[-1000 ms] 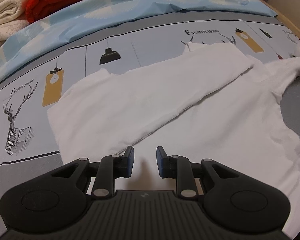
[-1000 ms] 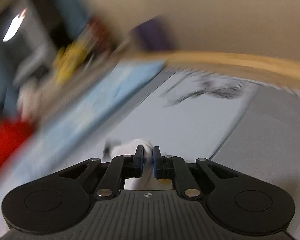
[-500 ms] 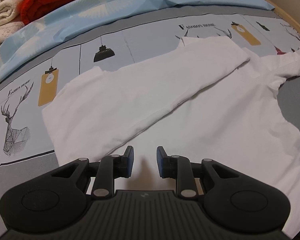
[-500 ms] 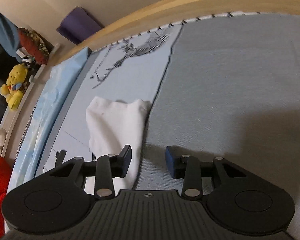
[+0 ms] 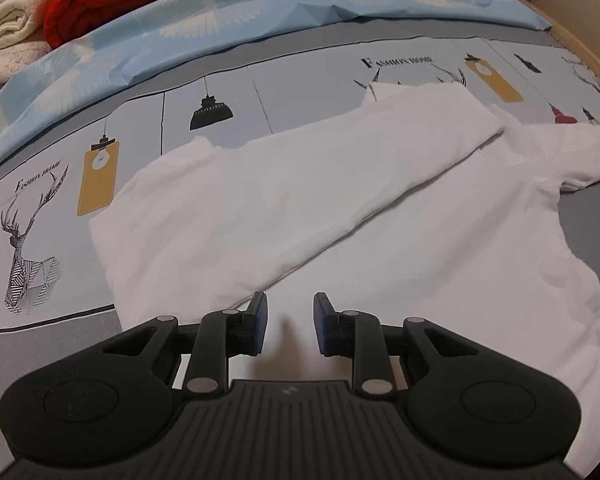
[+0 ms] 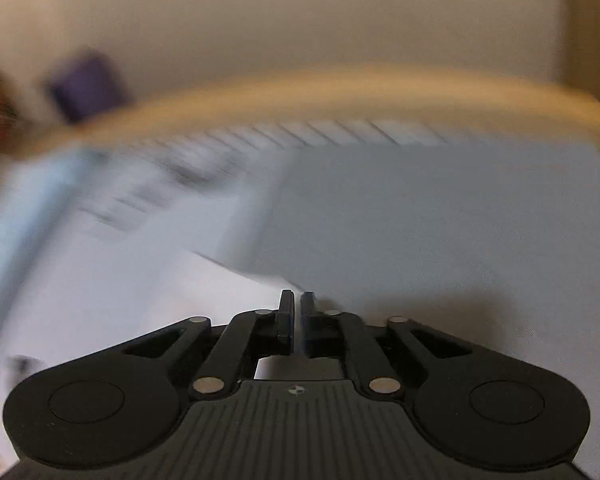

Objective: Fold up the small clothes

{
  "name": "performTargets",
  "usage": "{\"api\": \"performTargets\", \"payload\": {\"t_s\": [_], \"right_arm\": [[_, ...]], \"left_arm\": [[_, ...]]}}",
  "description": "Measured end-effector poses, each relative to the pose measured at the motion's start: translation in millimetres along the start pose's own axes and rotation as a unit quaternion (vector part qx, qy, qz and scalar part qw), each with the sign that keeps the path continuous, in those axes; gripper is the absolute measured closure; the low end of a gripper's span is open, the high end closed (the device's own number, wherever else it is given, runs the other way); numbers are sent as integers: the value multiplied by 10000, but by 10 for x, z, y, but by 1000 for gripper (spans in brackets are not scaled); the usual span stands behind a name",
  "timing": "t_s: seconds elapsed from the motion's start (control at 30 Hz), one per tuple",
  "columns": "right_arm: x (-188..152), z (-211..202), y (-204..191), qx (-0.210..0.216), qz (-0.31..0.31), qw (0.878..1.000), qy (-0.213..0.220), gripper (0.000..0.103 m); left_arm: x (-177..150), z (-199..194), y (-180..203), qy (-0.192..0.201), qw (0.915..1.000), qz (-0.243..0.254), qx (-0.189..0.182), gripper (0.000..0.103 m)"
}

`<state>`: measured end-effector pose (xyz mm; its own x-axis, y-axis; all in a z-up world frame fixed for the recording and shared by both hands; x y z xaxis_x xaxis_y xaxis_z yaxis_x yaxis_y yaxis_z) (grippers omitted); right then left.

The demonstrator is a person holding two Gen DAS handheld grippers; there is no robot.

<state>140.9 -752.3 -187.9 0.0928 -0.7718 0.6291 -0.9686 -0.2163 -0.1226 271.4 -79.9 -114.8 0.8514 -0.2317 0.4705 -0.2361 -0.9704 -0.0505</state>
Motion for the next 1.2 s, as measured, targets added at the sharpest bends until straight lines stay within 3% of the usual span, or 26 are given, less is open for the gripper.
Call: {"api": "performTargets", "payload": {"t_s": [0.03,0.07,0.13,0.17,0.23,0.3,0.37,0.43,0.5,0.57,0.63,0.7,0.8,0.83,0.87,0.9,0.97,1.07,1.13,1.2], "right_arm": [[-33,41,84,-137,145,9998,-101,102],[-31,-15,104,-321,140,9994,65,96],[-1,-210,-43,-647,-212,9961,561,87],[-8,-363,-171,-464,-436,9940,889,83],[-80,-640,-471,195,-905,9885,1198,82],[-293,-941,-869,1434,-1448,9725,1126,82],[-592,-1164,-1249,2749,-1907,9409,534,82],[-930,-1329,-1546,3611,-2175,9067,-140,82],[-1339,-1446,-1826,4127,-2531,8705,-884,82],[-1723,-1525,-2018,4282,-2793,8491,-1328,80],[-1938,-1492,-2148,4214,-2902,8418,-1718,74],[-2124,-1458,-2184,4010,-2827,8484,-1986,67],[-2304,-1415,-2224,3737,-2611,8635,-2158,67],[-2326,-1416,-2221,3688,-2550,8676,-2149,71],[-2324,-1404,-2251,3661,-2476,8722,-2094,95],[-2367,-1448,-2304,3640,-2442,8765,-1990,102],[-2358,-1637,-2360,3741,-2515,8766,-1685,102],[-2372,-2268,-2441,4380,-3000,8384,-1233,102],[-2401,-2743,-2434,4899,-3051,8066,-1282,102],[-2445,-3117,-2407,5154,-3187,7849,-1295,102]], "left_arm": [[-6,-7,-13,3,10000,-15,1,75],[-10,-15,-33,7,10000,-30,7,75],[-8,-43,-79,42,9999,-92,16,75],[-3,-64,-108,73,9999,-141,18,75],[11,-97,-159,124,9996,-249,32,75],[28,-123,-218,175,9991,-378,49,75],[46,-136,-272,213,9986,-487,56,75],[60,-167,-344,316,9975,-633,-13,75],[79,-205,-429,467,9960,-765,-42,75],[107,-238,-551,639,9939,-900,-4,75],[131,-260,-688,785,9911,-1075,32,75],[143,-278,-824,874,9887,-1215,25,75],[145,-300,-927,993,9870,-1256,-135,75],[145,-306,-935,1013,9868,-1245,-232,75],[142,-314,-934,1042,9862,-1228,-381,75],[148,-321,-921,1069,9855,-1205,-537,70],[163,-350,-852,1178,9827,-1127,-880,64],[197,-429,-684,1408,9728,-994,-1548,62],[216,-506,-551,1640,9638,-808,-1942,56],[218,-582,-410,1879,9569,-572,-2138,52]]}}
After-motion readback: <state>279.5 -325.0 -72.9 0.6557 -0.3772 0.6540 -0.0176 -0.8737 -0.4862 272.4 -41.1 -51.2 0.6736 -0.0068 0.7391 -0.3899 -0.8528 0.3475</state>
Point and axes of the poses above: each gripper's, at about its wrist camera, not at the fingertips, and z roughly the way its jaws point, y to its right, x to its top, the point moved 1 cm from there along z, roughly the way its jaws point, and after that the axes turned 8 degrees about -z, right-handed, at the moved point
